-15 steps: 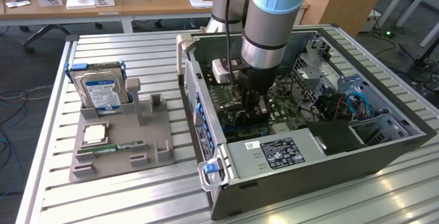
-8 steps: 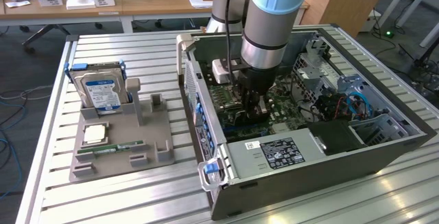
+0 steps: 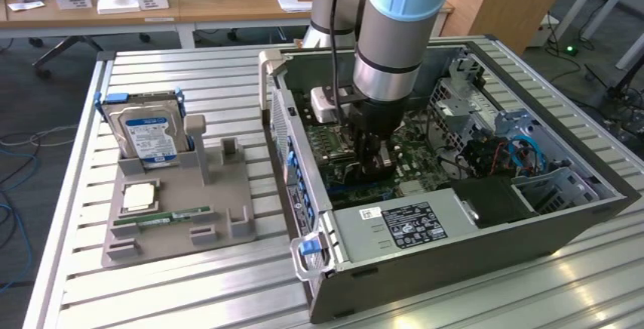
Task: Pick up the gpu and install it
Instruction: 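Insert the gpu into the slot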
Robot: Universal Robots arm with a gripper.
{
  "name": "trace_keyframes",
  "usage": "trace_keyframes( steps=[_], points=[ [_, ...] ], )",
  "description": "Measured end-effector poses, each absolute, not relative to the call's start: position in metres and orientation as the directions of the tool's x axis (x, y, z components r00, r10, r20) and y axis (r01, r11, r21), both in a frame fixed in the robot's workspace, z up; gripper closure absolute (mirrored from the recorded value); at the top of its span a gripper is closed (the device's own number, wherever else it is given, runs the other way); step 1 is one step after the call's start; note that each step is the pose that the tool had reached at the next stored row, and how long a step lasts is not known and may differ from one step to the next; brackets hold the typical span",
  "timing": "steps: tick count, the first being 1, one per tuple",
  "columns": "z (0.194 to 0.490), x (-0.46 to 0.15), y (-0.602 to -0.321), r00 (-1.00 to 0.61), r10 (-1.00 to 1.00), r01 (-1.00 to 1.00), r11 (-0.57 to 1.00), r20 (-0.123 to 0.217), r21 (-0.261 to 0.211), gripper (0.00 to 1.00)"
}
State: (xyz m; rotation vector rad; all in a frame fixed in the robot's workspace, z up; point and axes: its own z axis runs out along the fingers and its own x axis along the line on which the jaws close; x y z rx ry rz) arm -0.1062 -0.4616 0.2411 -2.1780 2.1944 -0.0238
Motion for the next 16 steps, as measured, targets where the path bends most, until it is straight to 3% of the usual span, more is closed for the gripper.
trace_keyframes(
  steps=[16],
  points=[
    [0.241,-0.1064,-0.4615,-0.007,-1.0,-0.999,0.008,-0.025,-0.046,0.74]
  ],
)
